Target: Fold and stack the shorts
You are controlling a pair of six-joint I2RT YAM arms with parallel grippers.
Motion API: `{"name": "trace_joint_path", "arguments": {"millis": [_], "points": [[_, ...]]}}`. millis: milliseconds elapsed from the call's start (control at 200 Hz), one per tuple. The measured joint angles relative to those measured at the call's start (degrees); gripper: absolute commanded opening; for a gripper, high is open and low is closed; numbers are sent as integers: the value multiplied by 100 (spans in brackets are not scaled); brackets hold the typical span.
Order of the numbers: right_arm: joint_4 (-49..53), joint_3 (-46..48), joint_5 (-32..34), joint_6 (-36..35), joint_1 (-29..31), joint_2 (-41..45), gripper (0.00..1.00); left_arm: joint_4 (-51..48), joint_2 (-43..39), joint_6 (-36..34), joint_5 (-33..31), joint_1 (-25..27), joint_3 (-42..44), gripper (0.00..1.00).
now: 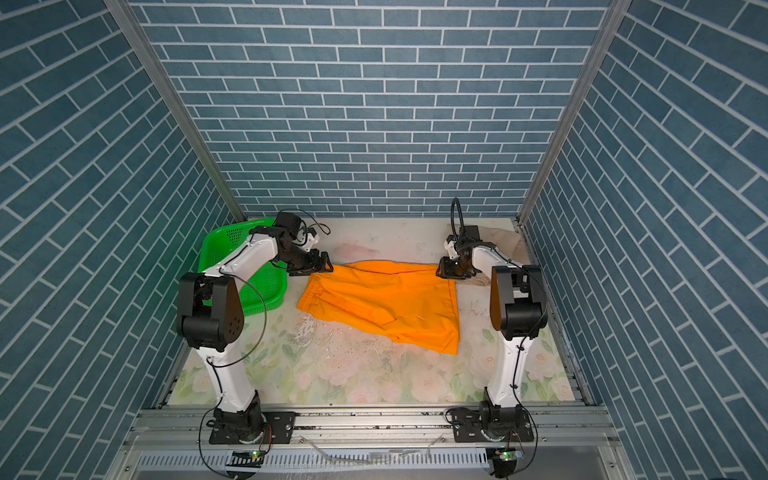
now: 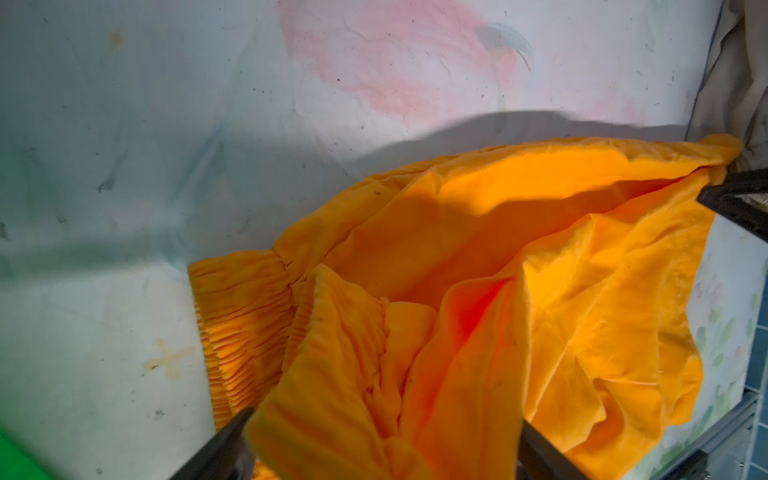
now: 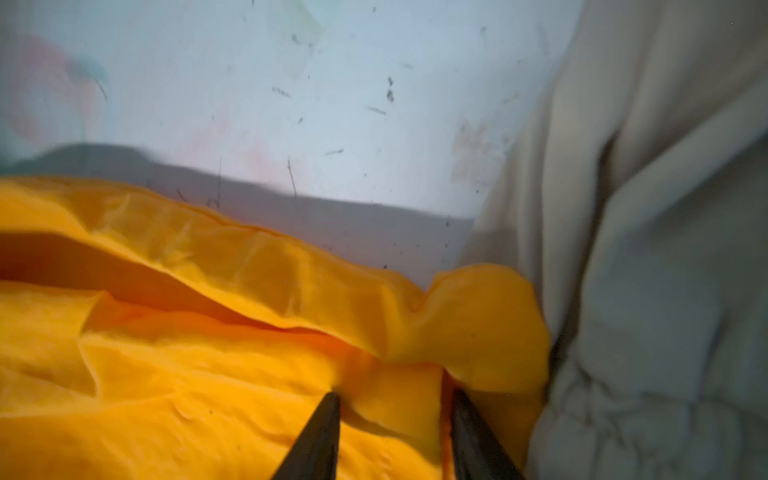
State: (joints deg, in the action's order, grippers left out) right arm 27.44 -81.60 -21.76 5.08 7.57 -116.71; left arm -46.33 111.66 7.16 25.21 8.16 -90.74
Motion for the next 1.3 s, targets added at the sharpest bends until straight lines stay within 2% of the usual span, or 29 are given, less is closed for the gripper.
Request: {"name": "trace_joint_path", "arguments": {"millis": [55,110,250,330,400,440,490,545,625,640,655,970,1300], "points": [[42,-9,-35,9,0,-15,9,-2,46,4,35,0,-46,79],[50,-9,-81,63,0,-20,0,-2,103,-11,50,0,-116,71],[42,-9,-111,59,0,-4,0,-59,157,-2,39,0,-262,47],[42,-7,-55,59,0,76,0,-146,162,-28,-24,0,-393,42],[42,13,35,61,0,269,0,-221,162,-26,-103,-2,-487,42],[39,48,81,61,2,448,0,-254,162,-24,-144,-4,-511,45],[46,92,142,63,4,710,0,-286,162,-52,-195,-7,-514,54],[44,138,190,66,13,1012,0,-321,162,-11,-225,-9,-511,72],[59,175,247,63,15,1401,0,-315,160,-70,-262,-24,-509,88],[61,175,247,63,15,1451,0,-315,160,-9,-262,-26,-509,96],[63,175,260,63,15,1508,0,-310,160,-74,-264,-31,-509,99],[44,487,192,63,15,1637,0,243,212,81,258,-310,-562,100],[-92,487,-197,55,15,1554,0,872,1078,295,774,-315,-802,100]]}}
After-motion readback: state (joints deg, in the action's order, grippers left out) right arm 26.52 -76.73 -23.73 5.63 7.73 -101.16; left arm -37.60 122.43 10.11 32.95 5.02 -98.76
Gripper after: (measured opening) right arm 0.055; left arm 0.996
